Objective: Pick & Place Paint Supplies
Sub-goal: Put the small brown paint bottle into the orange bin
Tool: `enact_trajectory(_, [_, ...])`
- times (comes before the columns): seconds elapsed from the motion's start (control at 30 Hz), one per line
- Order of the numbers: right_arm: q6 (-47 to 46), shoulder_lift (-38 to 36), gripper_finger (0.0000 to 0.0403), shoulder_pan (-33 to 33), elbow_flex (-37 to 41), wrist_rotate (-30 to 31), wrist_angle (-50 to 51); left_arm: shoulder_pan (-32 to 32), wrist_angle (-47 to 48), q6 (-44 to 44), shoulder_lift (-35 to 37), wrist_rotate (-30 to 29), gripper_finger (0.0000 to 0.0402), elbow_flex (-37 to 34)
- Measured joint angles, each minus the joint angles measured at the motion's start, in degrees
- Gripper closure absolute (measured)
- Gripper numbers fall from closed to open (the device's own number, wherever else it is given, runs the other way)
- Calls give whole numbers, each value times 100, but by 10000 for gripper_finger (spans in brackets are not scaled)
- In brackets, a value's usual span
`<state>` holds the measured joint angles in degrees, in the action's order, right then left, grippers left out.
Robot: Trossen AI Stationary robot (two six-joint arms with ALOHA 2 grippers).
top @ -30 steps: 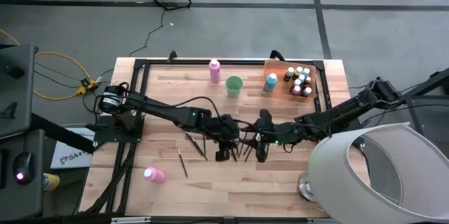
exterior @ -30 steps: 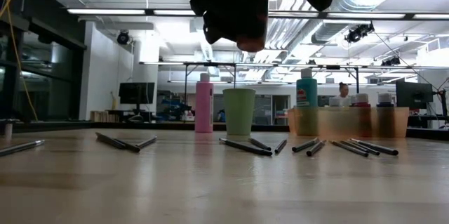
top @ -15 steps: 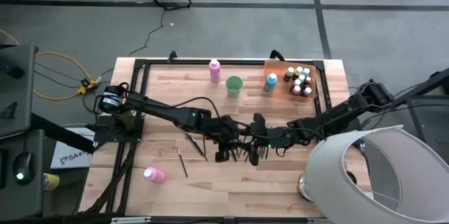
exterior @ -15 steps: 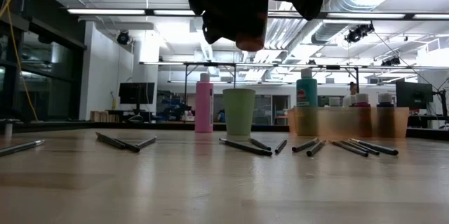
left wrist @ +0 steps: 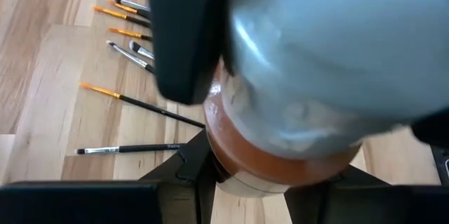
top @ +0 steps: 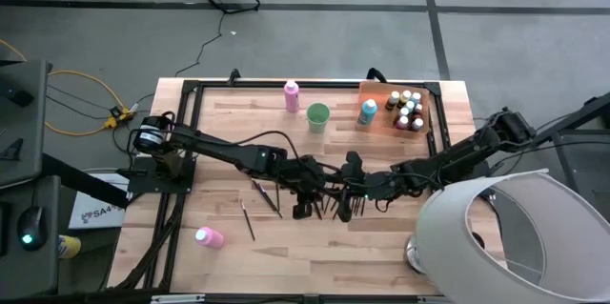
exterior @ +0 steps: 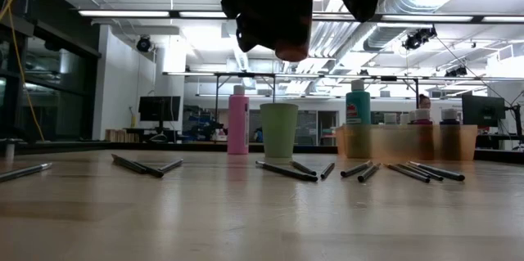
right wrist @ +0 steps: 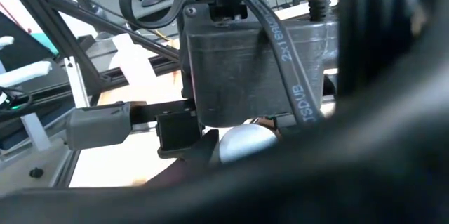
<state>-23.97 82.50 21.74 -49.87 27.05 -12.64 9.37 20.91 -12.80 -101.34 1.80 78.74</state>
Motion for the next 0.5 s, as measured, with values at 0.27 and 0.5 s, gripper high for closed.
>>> enact_trajectory(0.27, [-151,0,290,2,0,-11,31,0,-7,17,0,33,269,0])
enact_trajectory(0.5, [-225,0,290,2,0,-41,79,0,-46,70,0,55,227,0])
